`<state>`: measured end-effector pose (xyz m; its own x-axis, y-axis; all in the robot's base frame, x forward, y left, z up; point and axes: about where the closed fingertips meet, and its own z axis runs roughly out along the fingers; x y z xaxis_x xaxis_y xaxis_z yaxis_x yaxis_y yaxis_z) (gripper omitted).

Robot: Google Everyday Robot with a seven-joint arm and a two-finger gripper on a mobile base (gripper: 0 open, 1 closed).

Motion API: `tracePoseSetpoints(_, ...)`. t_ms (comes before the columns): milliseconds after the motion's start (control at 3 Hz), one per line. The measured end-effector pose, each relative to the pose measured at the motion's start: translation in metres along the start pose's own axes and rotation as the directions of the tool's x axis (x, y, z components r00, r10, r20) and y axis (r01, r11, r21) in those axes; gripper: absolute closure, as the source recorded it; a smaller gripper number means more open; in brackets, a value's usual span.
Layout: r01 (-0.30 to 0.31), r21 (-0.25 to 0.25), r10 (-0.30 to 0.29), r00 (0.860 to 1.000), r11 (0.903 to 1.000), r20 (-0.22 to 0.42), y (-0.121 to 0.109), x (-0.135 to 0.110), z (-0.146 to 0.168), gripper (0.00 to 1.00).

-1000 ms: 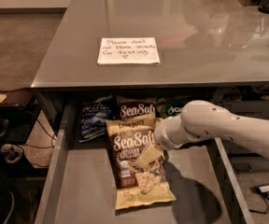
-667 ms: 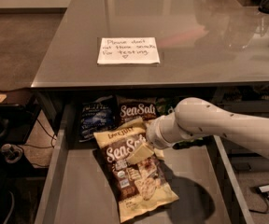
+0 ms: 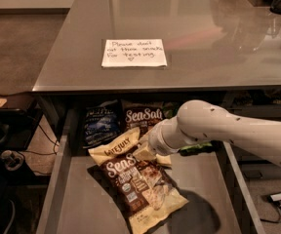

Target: Pick brown chip bag from top drawer and place on counter

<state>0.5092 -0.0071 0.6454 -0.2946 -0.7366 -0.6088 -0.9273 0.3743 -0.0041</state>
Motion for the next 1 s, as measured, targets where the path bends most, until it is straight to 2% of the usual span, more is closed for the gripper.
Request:
tracePoseSetpoints(333,0.016,0.016,-0.015,1.0,0.9998,-0.006,0.003,-0.001,-0.008,0.89)
tracePoseSetpoints(667,0.047,0.044,-0.048,0.999,0.9979,0.024,0.006,-0.009,-0.028,1.0)
tracePoseSetpoints(1000,0.084,0.092,-0.09,0.994,0.9922,0.065,0.01,-0.022,-0.062,1.0)
